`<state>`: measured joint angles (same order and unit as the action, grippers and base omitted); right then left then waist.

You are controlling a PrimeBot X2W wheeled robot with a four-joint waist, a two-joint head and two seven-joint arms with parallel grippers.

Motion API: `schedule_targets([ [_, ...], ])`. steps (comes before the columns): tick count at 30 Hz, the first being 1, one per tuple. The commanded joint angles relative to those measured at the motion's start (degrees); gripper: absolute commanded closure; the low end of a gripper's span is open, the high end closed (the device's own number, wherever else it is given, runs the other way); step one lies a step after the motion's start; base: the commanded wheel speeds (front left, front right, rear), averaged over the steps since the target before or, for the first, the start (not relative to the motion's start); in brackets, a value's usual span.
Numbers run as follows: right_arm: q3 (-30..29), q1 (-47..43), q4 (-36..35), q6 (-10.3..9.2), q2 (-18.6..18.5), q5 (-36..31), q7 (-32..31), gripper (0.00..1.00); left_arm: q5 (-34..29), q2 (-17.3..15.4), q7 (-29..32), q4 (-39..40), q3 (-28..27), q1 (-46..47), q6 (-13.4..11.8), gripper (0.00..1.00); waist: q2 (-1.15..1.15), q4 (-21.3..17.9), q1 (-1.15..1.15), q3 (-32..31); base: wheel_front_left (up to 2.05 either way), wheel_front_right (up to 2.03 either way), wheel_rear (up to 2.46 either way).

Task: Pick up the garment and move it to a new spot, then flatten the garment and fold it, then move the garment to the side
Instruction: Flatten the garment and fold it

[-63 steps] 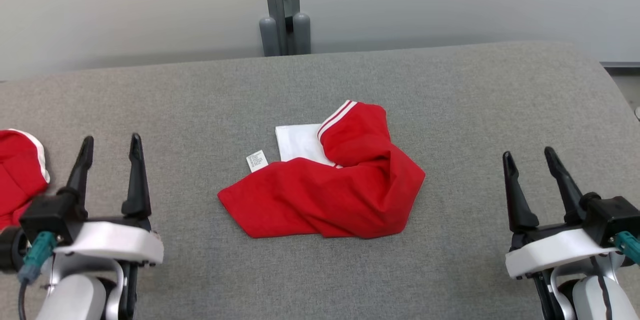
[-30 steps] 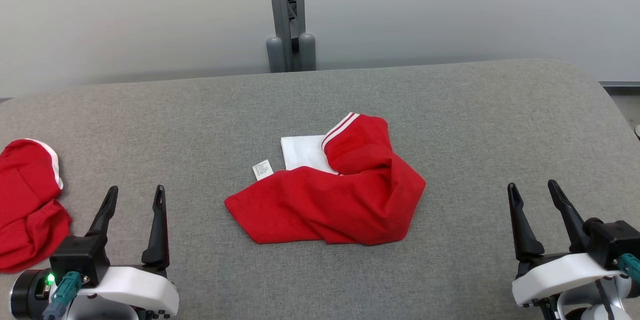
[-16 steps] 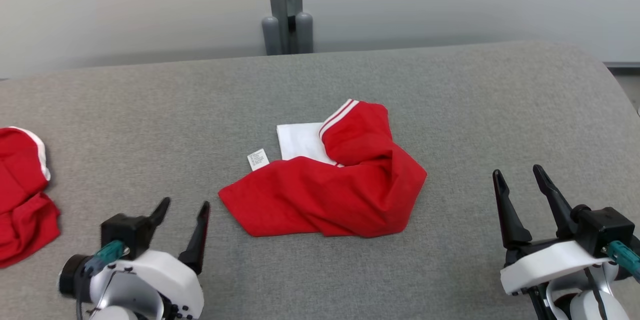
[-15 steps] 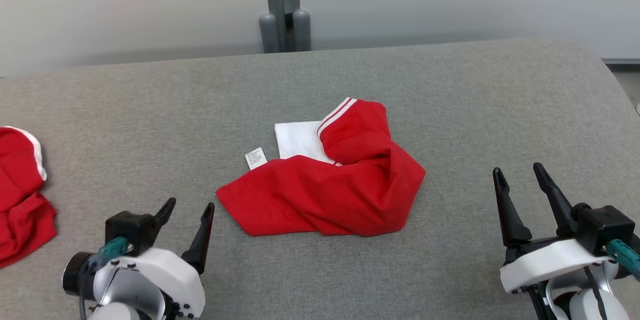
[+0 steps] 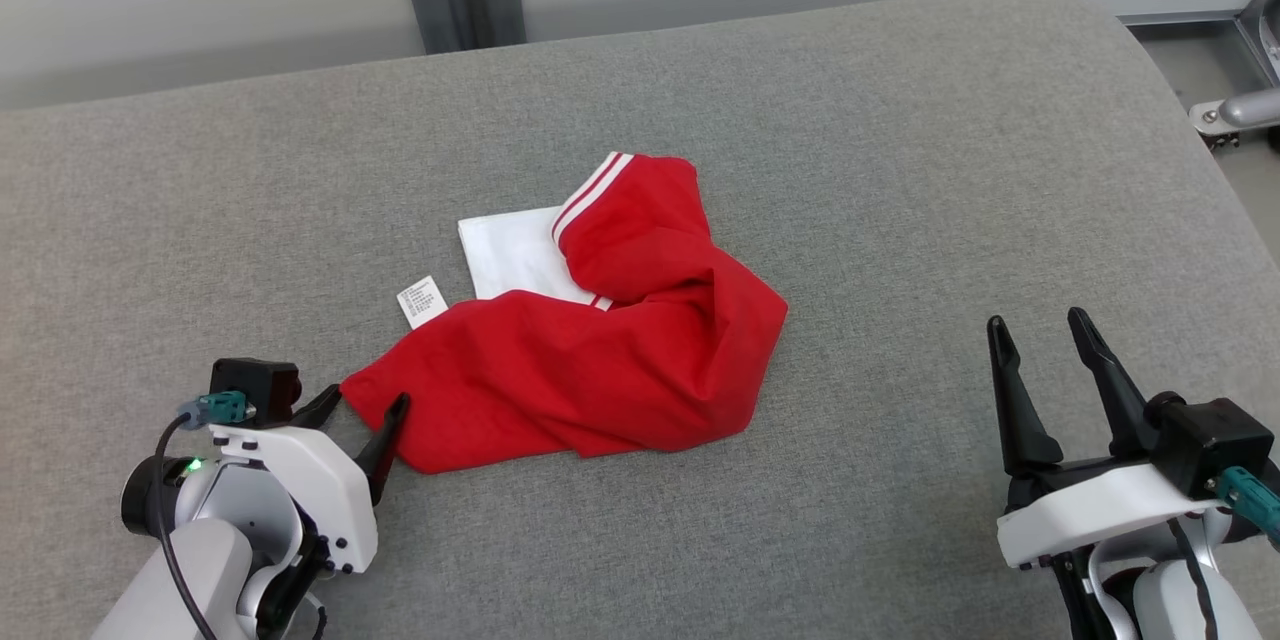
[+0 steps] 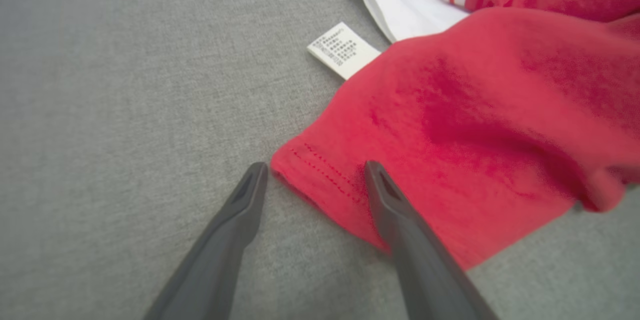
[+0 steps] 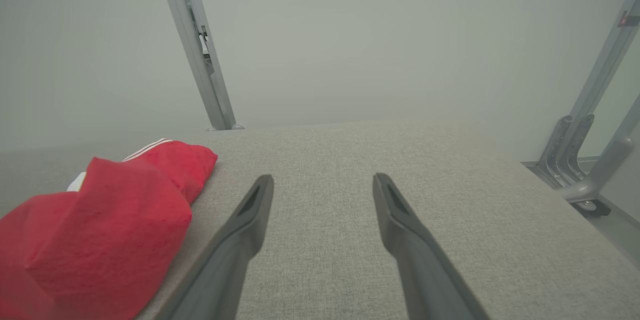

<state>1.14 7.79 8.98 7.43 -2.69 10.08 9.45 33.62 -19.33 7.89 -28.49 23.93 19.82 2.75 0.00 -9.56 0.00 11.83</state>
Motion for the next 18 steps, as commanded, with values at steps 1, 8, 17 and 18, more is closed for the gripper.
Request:
schedule_targets([
  [1,0.13,0.48,0.38,0.11,-0.35,0.22,0.58,0.0,0.44,-0.24,0.18,-1.53,0.19,1.39,0.92,0.0,0.0,-0.56,0.0,0.43,0.0,0.0,0.0],
  [8,0.38,1.22,1.6,0.11,-0.36,0.66,1.18,0.0,-0.01,0.76,-1.39,-6.47,2.12,4.14,2.85,1.0,0.0,-0.74,0.0,0.72,0.0,0.0,0.0],
  [17,0.1,2.42,2.32,0.11,-0.37,1.54,2.27,0.0,-3.81,-1.29,-6.13,-4.63,1.18,10.88,-0.98,1.0,0.0,-0.48,0.0,0.48,0.0,0.0,0.0],
  [18,-0.07,2.38,2.4,0.11,-0.37,1.55,2.4,0.0,-3.72,-1.13,-6.84,-4.21,0.61,12.09,-1.46,1.0,0.0,-0.38,0.0,0.37,0.0,0.0,0.0],
])
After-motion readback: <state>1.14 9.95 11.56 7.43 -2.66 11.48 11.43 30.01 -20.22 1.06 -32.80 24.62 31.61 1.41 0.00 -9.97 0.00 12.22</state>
